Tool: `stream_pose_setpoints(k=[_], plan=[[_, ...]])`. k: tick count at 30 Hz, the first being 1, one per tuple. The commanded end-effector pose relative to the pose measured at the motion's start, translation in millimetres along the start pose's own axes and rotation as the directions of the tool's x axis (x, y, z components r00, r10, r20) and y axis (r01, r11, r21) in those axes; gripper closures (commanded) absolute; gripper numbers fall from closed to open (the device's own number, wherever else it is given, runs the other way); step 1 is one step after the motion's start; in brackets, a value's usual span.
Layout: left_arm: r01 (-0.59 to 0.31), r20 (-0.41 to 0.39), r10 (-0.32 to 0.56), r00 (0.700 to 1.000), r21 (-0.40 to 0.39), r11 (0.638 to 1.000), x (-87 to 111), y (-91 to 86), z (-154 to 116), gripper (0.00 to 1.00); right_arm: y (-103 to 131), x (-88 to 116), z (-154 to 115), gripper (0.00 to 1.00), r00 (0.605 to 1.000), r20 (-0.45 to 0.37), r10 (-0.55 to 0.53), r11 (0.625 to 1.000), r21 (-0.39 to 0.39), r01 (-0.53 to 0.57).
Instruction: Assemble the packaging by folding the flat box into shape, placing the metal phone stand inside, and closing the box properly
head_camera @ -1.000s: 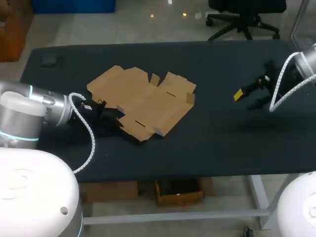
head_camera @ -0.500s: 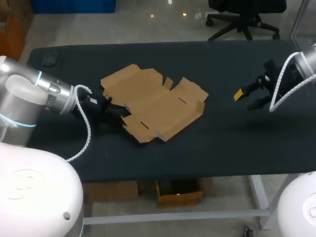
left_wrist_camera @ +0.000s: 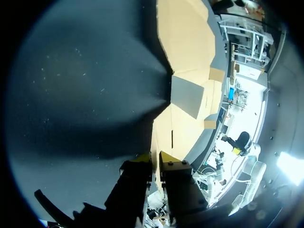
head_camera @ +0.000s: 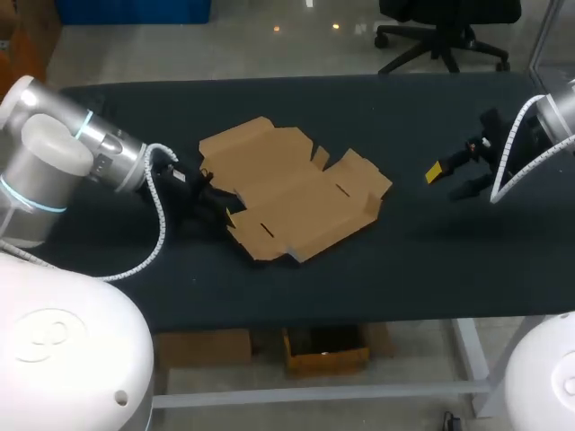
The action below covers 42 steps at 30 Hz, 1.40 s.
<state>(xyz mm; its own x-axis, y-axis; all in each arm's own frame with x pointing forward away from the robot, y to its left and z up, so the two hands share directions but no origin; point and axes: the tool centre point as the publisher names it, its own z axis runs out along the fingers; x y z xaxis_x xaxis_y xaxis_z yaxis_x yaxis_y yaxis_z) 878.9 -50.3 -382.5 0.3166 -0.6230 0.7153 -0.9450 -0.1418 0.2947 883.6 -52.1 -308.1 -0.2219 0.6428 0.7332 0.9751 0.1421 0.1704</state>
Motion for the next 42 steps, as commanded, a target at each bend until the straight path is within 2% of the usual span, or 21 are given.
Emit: stream_pose_setpoints(k=[1,6,11,19,22,27,32,34,38,39,42], plan=[[0.025,0.013,-0.026,1.000,0.039,0.999,-2.2,-2.3,-2,0.00,0,0,-1,0.00,1.000,-0.001,0.000,1.000,0.001,0.000],[0.054,0.002,-0.055,0.999,0.145,0.988,-7.2,2.5,-12,0.00,0,0,-1,0.00,1.000,-0.001,0.000,1.000,0.001,0.000],[0.049,-0.009,-0.049,0.999,0.236,0.971,-5.4,18.5,-20,0.00,0,0,-1,0.00,1.000,-0.001,0.000,1.000,0.001,0.000],[0.021,-0.056,-0.003,0.998,0.318,0.948,-4.9,31.6,-16,0.01,0,0,-1,0.00,1.000,-0.001,0.000,1.000,0.001,0.000],[0.023,-0.082,0.004,0.997,0.335,0.942,-5.0,31.6,-13,0.14,0,0,-1,0.00,1.000,-0.001,0.000,1.000,0.001,0.000],[0.030,-0.100,0.009,0.995,0.376,0.926,-4.2,31.6,-7,0.27,0,0,-1,0.00,1.000,-0.001,0.000,1.000,0.001,0.000],[0.039,-0.094,-0.002,0.996,0.386,0.922,-2.2,27.5,0,0.25,0,0,-1,0.00,1.000,-0.001,0.000,1.000,0.001,0.000],[0.044,-0.094,-0.007,0.996,0.396,0.917,-1.7,24.9,1,0.29,0,0,-1,0.00,1.000,-0.001,0.000,1.000,0.001,0.000],[0.049,-0.101,-0.009,0.995,0.404,0.913,-1.1,19.3,2,0.44,0,0,-1,0.00,1.000,-0.001,0.000,1.000,0.001,0.000],[0.050,-0.102,-0.009,0.995,0.408,0.912,-0.5,16.8,2,0.51,0,0,-1,0.00,1.000,-0.001,0.000,1.000,0.001,0.000],[0.051,-0.103,-0.009,0.995,0.410,0.911,0.1,12.3,3,0.53,0,0,-1,0.00,1.000,-0.001,0.000,1.000,0.001,0.000]])
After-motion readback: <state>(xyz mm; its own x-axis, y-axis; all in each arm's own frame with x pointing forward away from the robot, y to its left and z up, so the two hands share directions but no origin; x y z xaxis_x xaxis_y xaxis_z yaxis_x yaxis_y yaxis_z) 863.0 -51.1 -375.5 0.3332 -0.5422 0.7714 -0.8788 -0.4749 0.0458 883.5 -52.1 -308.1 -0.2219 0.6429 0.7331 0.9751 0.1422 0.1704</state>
